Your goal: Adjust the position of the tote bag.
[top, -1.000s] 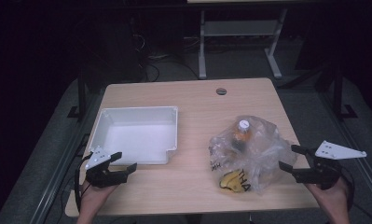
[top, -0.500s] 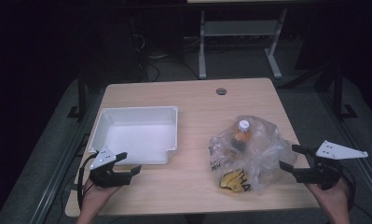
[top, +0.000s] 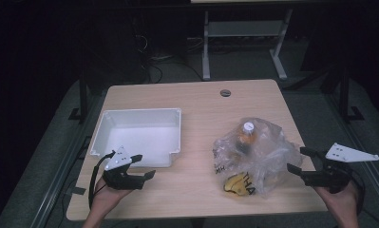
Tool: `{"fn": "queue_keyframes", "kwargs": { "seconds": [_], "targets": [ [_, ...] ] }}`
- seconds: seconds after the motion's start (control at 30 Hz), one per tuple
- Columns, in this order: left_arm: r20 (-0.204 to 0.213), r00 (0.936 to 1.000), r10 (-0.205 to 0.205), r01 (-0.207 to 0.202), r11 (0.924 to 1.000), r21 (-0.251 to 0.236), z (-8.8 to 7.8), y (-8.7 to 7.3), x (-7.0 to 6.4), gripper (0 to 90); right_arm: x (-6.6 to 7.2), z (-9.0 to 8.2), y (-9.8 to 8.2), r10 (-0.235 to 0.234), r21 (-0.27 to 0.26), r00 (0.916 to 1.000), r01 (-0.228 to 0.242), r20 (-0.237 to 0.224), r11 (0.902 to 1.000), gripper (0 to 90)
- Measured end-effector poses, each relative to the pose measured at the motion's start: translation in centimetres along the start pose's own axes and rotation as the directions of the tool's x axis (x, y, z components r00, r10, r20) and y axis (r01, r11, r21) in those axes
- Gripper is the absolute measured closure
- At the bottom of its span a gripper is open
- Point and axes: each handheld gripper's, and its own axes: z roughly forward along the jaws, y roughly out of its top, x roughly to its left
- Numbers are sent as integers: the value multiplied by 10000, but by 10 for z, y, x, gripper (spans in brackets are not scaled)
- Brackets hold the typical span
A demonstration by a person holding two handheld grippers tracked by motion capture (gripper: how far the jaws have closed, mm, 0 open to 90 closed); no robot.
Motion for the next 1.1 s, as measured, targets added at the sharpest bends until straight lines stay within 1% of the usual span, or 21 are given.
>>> {"fn": "queue_keyframes", "kwargs": {
  "seconds": [0.07, 0.1, 0.13, 0.2, 0.4, 0.43, 0.47, 0.57, 0.63, 0.77, 0.87, 0.9, 0.93, 1.0, 1.03, 1.07, 1.1],
  "targets": [
    [143, 9999, 73, -73, 10000, -25, 1, 2, -1, 236, 0, 0, 0, 10, 17, 10000, -10, -17, 10000, 171],
    [143, 9999, 73, -73, 10000, -25, 1, 2, -1, 236, 0, 1, 0, 12, 20, 10000, -12, -41, 10000, 171],
    [201, 9996, 195, -194, 9998, -32, 2, 5, -3, 234, 0, 1, 0, 21, 39, 10000, -21, -32, 10000, 171],
    [246, 9994, 227, -227, 9997, -6, 3, 6, -4, 232, -1, 1, 0, 11, 39, 10000, -11, -25, 10000, 172],
    [661, 9963, 556, -553, 9985, -61, 8, 18, -8, 232, -1, -1, -2, 83, 96, 10000, -83, -9, 9999, 172],
    [661, 9963, 556, -553, 9985, -61, 8, 18, -8, 232, -1, -1, -2, 83, 96, 10000, -83, -9, 9999, 172],
    [762, 9956, 552, -549, 9985, -56, 10, 19, -9, 232, -1, -2, -3, 57, 89, 10000, -57, 18, 9999, 172],
    [987, 9921, 780, -792, 9968, 87, 16, 27, -12, 234, -2, -4, -3, 127, -26, 9999, -126, 40, 9999, 172],
    [1087, 9907, 816, -826, 9966, 48, 19, 30, -13, 236, -2, -4, -3, 147, -31, 9999, -147, 32, 9999, 172],
    [1349, 9870, 873, -898, 9959, 126, 26, 38, -16, 237, -3, -3, -5, 166, 67, 9999, -166, -5, 9998, 172],
    [1409, 9851, 984, -1014, 9947, 142, 29, 41, -17, 237, -4, -4, -6, 177, 32, 9998, -177, -31, 9998, 172],
    [1544, 9827, 1019, -1057, 9943, 164, 32, 45, -20, 238, -4, -4, -5, 210, 5, 9998, -210, -36, 9998, 172],
    [1592, 9809, 1114, -1160, 9931, 195, 33, 47, -21, 239, -4, -4, -5, 206, 9, 9998, -206, -36, 9998, 172],
    [1649, 9802, 1097, -1147, 9932, 210, 35, 49, -22, 244, -4, -4, -5, 183, -4, 9998, -183, -68, 9998, 171],
    [1807, 9764, 1187, -1244, 9920, 208, 38, 55, -24, 247, -4, -4, -5, 173, -7, 9998, -173, -78, 9998, 172],
    [1807, 9764, 1187, -1244, 9920, 208, 38, 55, -24, 252, -4, -4, -5, 160, -2, 9998, -160, -84, 9999, 172],
    [1923, 9726, 1310, -1380, 9901, 237, 41, 61, -27, 254, -3, -4, -5, 173, 12, 9998, -172, -94, 9999, 172]
  ]
}}
